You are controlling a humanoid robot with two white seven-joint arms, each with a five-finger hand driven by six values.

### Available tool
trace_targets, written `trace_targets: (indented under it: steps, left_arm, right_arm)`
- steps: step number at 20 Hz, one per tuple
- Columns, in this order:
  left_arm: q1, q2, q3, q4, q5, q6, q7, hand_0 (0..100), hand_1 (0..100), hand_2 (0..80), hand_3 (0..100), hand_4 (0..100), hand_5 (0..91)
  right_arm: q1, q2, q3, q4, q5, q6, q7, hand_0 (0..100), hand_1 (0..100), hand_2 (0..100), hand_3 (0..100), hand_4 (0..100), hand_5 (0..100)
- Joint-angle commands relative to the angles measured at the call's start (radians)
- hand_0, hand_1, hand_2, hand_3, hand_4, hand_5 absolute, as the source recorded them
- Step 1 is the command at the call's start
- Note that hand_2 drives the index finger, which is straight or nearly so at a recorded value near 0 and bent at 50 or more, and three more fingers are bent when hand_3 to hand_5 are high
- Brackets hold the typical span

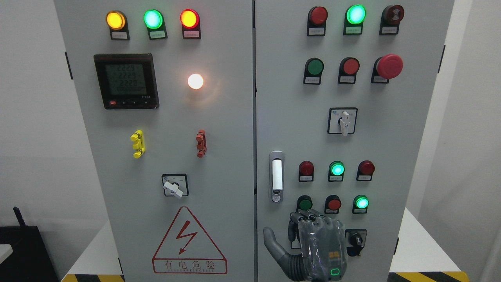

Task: Release door handle

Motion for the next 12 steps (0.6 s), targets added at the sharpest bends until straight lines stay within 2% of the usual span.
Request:
trace_targets:
  steps: [1,5,12]
  left_arm:
    - [0.0,0.0,-0.014,0.02,0.0,0.0,-0.001,12,39,0.0,0,0,0.0]
    - [0.0,0.0,-0.014,0.02,0.0,0.0,-0.001,12,39,0.0,0,0,0.0]
    - [0.0,0.001,-0.014,0.02,0.0,0.0,-0.001,12,39,0.0,0,0,0.0]
  right_arm:
    - [-0.038,0.003,0.009,-0.013,-0.001,0.0,0.008,24,61,90,100,94,100]
    - [-0.079,0.003,0.006,-0.01,-0.002,0.008,0.031,25,60,90,100,94,100]
    - [-0.114,0.009,0.006,0.006,-0.012,0.014,0.036,27,57,90,100,94,100]
